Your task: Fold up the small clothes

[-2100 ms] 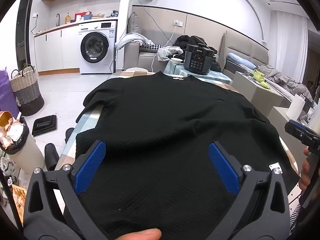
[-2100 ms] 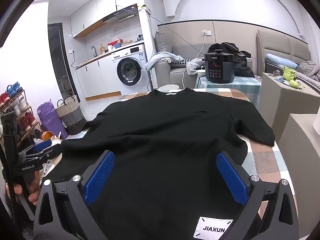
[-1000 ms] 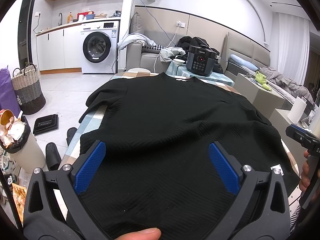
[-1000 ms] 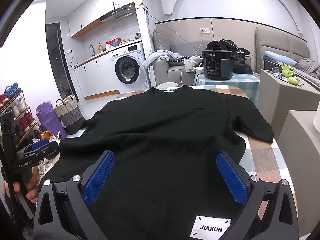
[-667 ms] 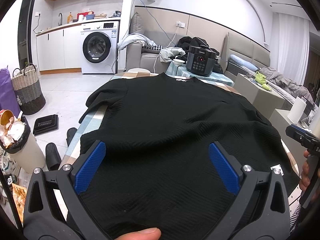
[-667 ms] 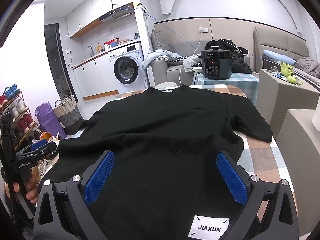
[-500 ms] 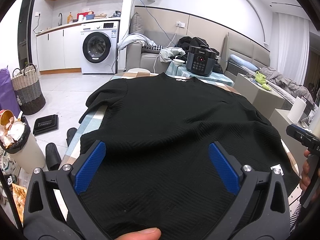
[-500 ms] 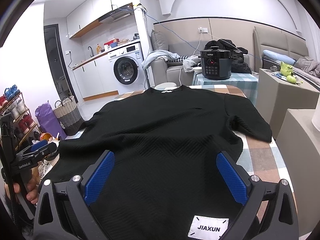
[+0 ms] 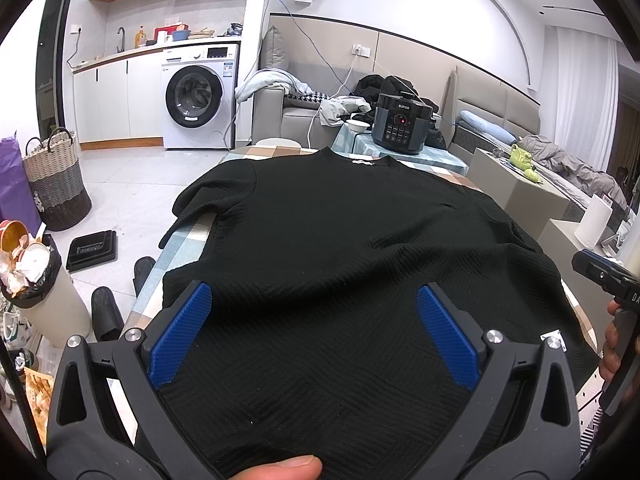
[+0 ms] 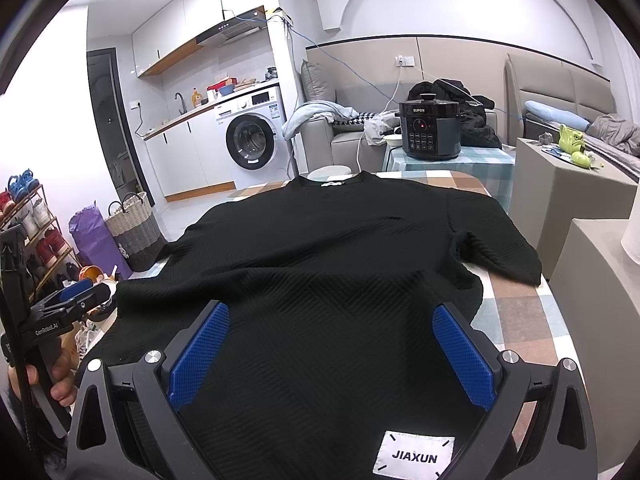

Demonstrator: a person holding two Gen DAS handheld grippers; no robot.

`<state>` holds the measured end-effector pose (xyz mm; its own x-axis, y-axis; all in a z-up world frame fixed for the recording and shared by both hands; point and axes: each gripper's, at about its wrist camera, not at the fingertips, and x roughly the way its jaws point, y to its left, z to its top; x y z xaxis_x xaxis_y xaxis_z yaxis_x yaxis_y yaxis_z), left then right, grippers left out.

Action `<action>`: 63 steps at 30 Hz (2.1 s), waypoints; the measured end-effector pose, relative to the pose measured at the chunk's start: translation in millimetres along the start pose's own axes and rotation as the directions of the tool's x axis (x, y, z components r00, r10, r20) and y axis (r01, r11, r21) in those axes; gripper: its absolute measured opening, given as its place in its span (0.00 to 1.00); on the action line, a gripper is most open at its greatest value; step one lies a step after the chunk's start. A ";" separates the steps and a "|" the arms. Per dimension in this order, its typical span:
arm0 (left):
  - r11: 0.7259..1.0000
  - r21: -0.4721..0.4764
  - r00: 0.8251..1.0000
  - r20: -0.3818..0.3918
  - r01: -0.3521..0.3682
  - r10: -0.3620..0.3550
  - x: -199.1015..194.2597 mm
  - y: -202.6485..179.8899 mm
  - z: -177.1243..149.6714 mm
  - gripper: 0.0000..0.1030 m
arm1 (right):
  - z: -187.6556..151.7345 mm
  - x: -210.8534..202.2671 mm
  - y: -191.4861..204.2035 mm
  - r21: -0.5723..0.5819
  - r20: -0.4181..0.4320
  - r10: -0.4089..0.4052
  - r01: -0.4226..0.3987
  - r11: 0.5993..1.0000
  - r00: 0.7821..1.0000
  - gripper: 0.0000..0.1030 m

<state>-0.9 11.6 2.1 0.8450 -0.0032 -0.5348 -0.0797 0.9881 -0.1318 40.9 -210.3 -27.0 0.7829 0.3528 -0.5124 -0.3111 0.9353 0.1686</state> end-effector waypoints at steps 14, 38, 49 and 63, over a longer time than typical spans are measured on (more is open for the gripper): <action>1.000 0.000 1.000 0.001 0.000 0.000 -0.3 -0.1 -0.2 0.99 | 0.9 -0.3 -0.3 0.001 0.000 -0.002 0.002 1.000 1.000 1.00; 1.000 0.000 1.000 0.003 0.000 0.000 -0.5 -0.2 -0.8 0.99 | 2.4 -4.5 -2.2 0.000 0.005 -0.006 0.006 1.000 1.000 1.00; 1.000 -0.001 1.000 0.004 0.000 0.000 -0.9 0.8 -0.5 0.99 | 2.7 -3.7 -3.2 0.000 0.006 -0.007 0.007 1.000 1.000 1.00; 1.000 -0.011 1.000 -0.005 0.001 -0.001 -1.9 9.5 5.2 0.99 | 1.1 -3.3 -4.1 0.002 0.001 -0.009 0.009 1.000 1.000 1.00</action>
<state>-0.5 21.7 6.2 0.8422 -0.0051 -0.5392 -0.0845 0.9863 -0.1414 40.2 -215.3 -25.2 0.7861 0.3444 -0.5133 -0.3027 0.9385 0.1661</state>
